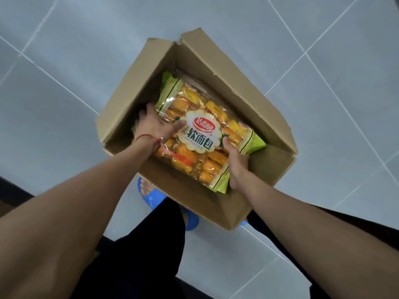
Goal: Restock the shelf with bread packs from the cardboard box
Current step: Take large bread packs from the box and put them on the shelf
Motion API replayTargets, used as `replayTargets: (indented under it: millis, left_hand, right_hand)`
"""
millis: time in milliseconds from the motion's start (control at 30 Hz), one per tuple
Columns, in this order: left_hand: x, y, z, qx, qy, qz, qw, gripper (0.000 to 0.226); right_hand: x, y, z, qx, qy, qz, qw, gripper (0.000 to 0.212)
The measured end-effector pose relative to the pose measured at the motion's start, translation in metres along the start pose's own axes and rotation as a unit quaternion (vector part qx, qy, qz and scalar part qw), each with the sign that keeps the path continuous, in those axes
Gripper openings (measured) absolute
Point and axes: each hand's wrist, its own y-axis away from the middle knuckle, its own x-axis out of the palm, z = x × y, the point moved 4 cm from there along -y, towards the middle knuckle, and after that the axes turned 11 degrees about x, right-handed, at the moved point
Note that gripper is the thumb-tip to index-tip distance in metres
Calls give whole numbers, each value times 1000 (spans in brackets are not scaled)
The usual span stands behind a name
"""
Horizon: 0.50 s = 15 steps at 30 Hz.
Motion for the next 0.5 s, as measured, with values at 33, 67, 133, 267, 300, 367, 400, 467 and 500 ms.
replayTargets:
  millis: [33, 67, 133, 267, 300, 367, 400, 467, 500]
  left_hand:
    - [0, -1, -1, -5, 3, -2, 1000, 101]
    - [0, -1, -3, -10, 11, -3, 1000, 99]
    - [-1, 2, -6, -19, 30, -6, 999, 94]
    - [-8, 17, -17, -22, 23, -22, 999, 81]
    - [-10, 22, -19, -23, 17, -20, 999, 80]
    - [-12, 30, -20, -31, 14, -16, 999, 79]
    - [-12, 33, -20, -37, 20, -16, 999, 78]
    - [-10, 34, -16, -55, 46, -13, 997, 76]
    - [-7, 33, -13, -62, 61, -12, 996, 76]
  right_hand:
    - [-2, -2, -1, -8, -1, -4, 1000, 114]
    - [-5, -2, -1, -12, -2, -3, 1000, 103]
    - [-13, -3, -4, -6, 3, 20, 1000, 88]
    - [-31, 1, -6, 0, 33, 49, 998, 86]
    - [-35, 3, -6, 0, 40, 53, 998, 82]
    - [-40, 3, -7, 5, 43, 63, 997, 80]
    - [-41, 3, -7, 13, 43, 66, 997, 81]
    - [-43, 2, -7, 27, 46, 68, 996, 80]
    - [-42, -2, -7, 28, 50, 73, 996, 82]
